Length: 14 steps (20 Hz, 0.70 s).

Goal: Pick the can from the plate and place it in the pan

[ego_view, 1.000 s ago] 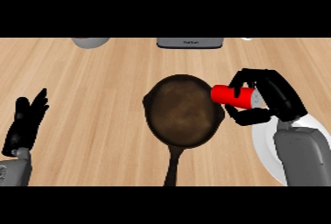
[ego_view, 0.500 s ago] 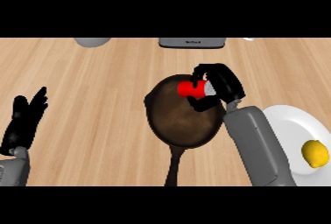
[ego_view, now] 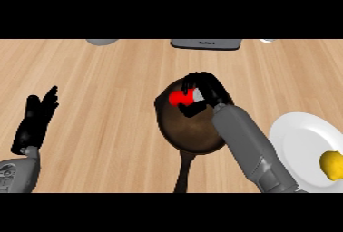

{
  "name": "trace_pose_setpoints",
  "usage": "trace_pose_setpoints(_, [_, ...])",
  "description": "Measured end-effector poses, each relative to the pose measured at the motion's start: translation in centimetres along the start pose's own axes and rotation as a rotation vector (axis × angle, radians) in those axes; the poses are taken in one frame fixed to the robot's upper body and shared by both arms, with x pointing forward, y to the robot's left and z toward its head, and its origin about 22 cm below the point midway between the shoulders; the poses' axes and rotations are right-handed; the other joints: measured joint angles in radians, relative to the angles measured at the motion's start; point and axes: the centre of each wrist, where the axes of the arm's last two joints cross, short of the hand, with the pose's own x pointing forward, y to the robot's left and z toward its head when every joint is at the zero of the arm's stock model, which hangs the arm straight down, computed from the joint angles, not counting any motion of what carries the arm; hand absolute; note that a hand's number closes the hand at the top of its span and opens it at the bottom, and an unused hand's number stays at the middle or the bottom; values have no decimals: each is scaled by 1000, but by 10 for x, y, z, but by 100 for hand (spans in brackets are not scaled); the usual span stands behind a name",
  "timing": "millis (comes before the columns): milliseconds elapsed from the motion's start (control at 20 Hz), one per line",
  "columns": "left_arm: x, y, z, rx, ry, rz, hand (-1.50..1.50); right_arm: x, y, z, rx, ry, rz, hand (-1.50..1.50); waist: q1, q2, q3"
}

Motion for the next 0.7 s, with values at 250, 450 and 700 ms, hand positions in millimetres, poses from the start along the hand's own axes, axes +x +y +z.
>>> trace_pose_setpoints(250, [3, -9, -4, -18, -14, -5, 0, -11, 15, 2, 33, 39, -88, -150, 23, 1, -1])
trace_pose_setpoints(450, [8, -14, -4, -32, -22, -4, 0, -15, 17, 3, 18, 27, -121, -150, 35, -3, -3])
trace_pose_setpoints(700, [9, -16, -8, -46, -31, -7, 0, -14, 18, 2, -48, -13, -208, -150, 45, -1, -4])
